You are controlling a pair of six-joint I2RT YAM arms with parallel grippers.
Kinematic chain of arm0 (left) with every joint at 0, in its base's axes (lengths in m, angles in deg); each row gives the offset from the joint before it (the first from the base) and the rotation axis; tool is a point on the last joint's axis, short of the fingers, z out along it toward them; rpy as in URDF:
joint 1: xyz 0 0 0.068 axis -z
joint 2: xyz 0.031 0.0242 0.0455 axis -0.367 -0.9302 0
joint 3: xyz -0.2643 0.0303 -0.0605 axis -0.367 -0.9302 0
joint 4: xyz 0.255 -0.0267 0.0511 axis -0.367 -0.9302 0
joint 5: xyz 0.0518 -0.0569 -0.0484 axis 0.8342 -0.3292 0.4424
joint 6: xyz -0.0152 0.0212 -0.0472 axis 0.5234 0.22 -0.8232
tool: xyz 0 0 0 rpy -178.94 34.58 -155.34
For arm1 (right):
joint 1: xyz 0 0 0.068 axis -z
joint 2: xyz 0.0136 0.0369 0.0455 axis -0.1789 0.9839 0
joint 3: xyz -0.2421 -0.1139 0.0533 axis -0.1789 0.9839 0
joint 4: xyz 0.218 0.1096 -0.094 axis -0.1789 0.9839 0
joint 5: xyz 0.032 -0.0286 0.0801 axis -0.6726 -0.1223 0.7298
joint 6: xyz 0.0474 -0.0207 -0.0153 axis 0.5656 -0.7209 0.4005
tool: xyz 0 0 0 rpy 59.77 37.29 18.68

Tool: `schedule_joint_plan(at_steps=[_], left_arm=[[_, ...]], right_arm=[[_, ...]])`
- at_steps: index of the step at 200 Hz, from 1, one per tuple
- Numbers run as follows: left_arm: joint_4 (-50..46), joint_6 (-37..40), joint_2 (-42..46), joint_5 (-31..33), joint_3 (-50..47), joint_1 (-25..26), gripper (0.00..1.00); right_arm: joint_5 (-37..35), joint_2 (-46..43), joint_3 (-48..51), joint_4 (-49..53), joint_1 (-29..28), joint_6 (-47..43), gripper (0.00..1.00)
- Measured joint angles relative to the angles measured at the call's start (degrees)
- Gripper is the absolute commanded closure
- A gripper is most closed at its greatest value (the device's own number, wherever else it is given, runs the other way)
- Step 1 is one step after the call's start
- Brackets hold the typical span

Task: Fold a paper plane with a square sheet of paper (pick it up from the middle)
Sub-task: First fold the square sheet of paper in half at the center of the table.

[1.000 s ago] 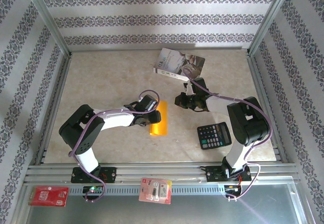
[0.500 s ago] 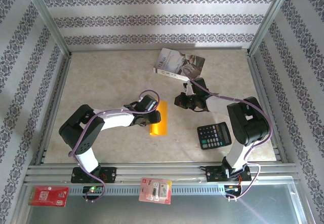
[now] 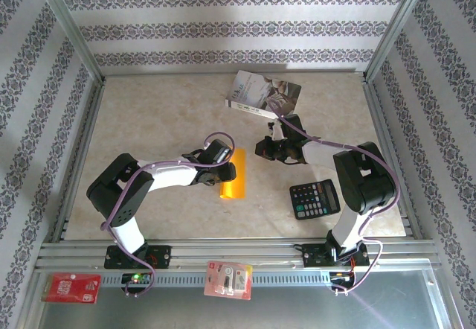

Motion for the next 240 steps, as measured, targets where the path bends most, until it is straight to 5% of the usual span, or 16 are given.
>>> schedule_joint_plan(at_steps=[240], left_arm=[[-0.24, 0.61, -0.17, 0.61, 0.15, 0.37, 0.57]], right_arm=[[4.96, 2.99, -0.26, 1.2, -6.4, 4.63, 1.0]])
